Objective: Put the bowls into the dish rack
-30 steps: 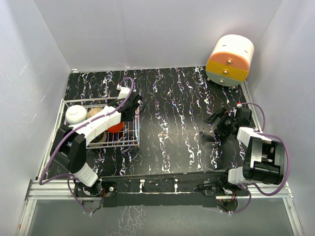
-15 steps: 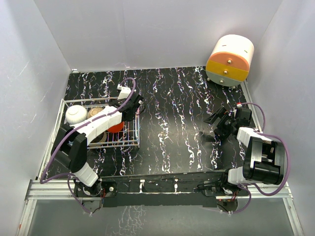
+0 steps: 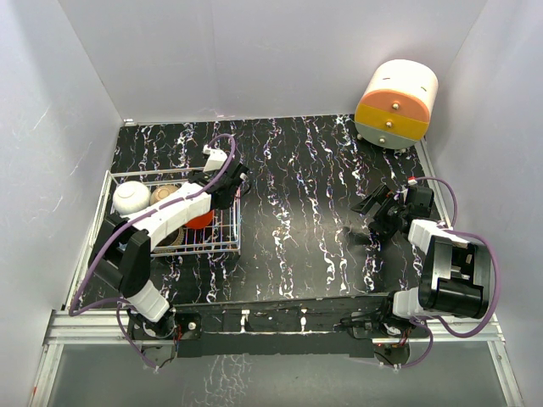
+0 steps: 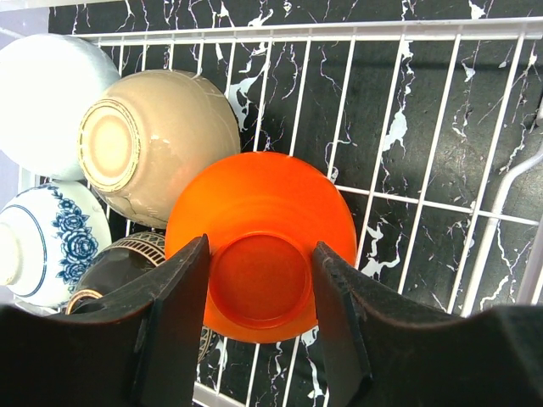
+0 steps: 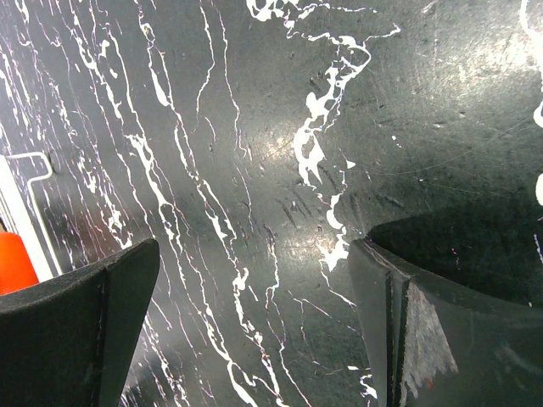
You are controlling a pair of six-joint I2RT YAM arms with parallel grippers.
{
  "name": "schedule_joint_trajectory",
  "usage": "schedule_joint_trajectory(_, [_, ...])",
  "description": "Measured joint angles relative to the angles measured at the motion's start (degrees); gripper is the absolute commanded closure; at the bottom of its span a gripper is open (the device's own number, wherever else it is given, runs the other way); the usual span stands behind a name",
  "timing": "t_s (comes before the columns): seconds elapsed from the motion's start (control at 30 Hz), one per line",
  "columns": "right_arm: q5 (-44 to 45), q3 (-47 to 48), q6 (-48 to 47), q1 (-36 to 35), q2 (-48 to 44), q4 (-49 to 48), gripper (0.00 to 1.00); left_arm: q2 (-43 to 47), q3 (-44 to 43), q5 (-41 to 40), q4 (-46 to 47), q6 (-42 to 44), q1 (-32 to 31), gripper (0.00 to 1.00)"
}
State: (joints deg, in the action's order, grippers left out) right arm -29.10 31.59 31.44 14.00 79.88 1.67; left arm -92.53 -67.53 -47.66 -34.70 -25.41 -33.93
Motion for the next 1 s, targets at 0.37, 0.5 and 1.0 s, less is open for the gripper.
schedule_joint_trajectory(0.37, [-0.02,0.00,0.00,0.00,0.00,-0.02,0.02,1.16,-0.55,0.81,-2.12,-0.35,-0.35,1.00])
schedule_joint_trajectory(0.5, [-0.02,-0.02,0.00,0.00,0.00,-0.02,0.02,3.08,-2.34,0.48,-3.54,-0.33,-0.79,1.00])
schedule_joint_trajectory(1.0, [-0.02,-0.02,0.00,0.00,0.00,-0.02,0.02,6.08,-3.52,0.11,-5.44,-0.83,-1.36,0.52])
